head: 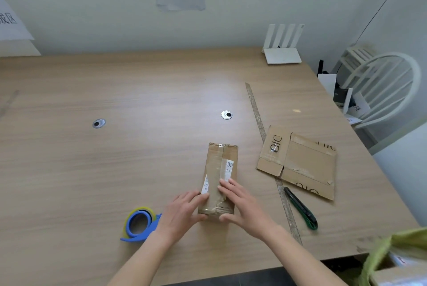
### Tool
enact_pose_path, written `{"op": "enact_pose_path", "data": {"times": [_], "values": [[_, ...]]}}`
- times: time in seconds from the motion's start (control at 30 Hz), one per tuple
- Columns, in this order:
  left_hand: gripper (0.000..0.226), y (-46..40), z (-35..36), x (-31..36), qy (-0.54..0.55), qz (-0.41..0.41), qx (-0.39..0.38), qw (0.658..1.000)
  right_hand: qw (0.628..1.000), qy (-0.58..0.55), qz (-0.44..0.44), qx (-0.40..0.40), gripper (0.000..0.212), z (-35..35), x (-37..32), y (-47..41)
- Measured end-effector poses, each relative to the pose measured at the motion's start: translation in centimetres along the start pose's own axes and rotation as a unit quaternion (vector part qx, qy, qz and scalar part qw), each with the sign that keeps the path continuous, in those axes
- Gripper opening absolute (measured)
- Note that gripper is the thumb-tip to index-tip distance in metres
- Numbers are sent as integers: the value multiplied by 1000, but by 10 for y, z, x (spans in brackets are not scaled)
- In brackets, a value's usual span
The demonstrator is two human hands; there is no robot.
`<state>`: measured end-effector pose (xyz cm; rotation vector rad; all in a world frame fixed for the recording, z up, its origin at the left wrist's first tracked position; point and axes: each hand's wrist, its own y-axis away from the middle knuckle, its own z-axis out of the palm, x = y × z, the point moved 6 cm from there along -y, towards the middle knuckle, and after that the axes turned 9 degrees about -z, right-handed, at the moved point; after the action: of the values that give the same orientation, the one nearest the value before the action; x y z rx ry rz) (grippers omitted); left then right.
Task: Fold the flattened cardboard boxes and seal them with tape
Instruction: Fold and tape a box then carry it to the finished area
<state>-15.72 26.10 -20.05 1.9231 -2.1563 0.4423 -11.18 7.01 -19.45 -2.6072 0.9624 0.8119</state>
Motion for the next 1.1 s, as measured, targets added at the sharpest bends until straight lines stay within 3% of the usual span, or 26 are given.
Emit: {"op": "enact_pose_path", "data": {"times": [0.2,0.4,0.6,0.77,0.9,1.1], "values": [[66,-1,-1,1,-12,-8,12,1000,990,135,-46,18,76,11,1,2],[51,-15,-6,9,-29,-13,8,999,988,147,-43,-3,80,12,10,2],[45,-14,-1,10,-64,31,26,997,980,179,-75,-32,88,6,13,-5],[49,-14,-6,8,-21,-20,-23,999,984,154,-62,-72,100,-3,12,-7],[61,-5,-14,11,36,-67,-52,996,998,67,-5,0,92,-23,3,4],[52,-12,-35,18,93,-129,-42,986,983,-3,148,108,85,-17,-16,18]]}}
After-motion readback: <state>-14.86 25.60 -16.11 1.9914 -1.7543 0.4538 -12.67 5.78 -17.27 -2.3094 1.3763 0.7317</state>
